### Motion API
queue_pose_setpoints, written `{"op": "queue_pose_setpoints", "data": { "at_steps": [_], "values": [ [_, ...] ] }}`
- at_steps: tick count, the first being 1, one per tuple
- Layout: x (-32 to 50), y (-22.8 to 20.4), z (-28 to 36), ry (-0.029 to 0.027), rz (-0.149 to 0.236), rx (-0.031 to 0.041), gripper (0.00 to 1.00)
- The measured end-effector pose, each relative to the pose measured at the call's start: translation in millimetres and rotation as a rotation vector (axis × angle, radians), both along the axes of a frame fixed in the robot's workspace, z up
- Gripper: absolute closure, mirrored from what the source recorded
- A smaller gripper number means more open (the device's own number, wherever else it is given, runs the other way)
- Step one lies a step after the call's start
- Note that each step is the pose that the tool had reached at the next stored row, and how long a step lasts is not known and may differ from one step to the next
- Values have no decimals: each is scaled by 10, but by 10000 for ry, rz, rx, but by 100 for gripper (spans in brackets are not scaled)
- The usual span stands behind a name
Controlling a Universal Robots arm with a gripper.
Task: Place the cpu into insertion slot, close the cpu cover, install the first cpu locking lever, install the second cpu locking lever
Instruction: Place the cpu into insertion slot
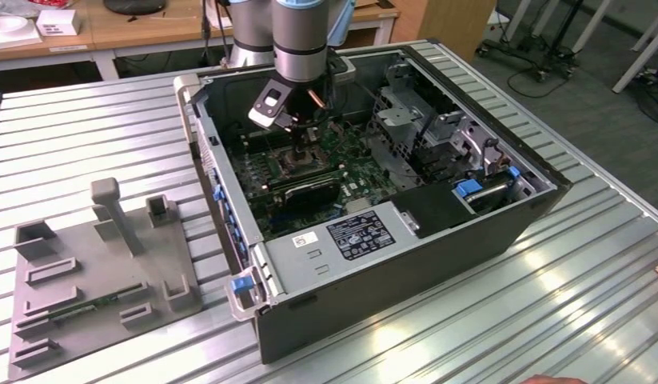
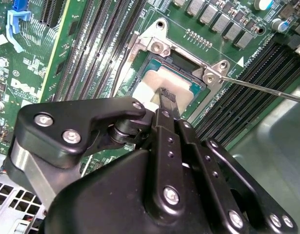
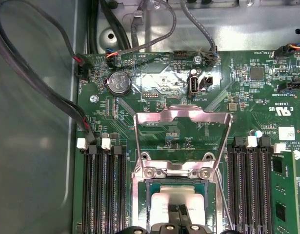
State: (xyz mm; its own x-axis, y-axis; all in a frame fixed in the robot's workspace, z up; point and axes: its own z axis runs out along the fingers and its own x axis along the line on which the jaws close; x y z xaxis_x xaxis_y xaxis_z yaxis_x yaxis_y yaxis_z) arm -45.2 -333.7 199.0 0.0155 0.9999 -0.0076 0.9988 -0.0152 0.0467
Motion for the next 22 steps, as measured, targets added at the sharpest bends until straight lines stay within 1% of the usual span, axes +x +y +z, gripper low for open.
{"op": "queue_pose_setpoints", "data": {
  "at_steps": [16,22],
  "values": [
    [1,1,4,-5,0,7,90],
    [0,0,66,0,0,1,90]
  ]
}}
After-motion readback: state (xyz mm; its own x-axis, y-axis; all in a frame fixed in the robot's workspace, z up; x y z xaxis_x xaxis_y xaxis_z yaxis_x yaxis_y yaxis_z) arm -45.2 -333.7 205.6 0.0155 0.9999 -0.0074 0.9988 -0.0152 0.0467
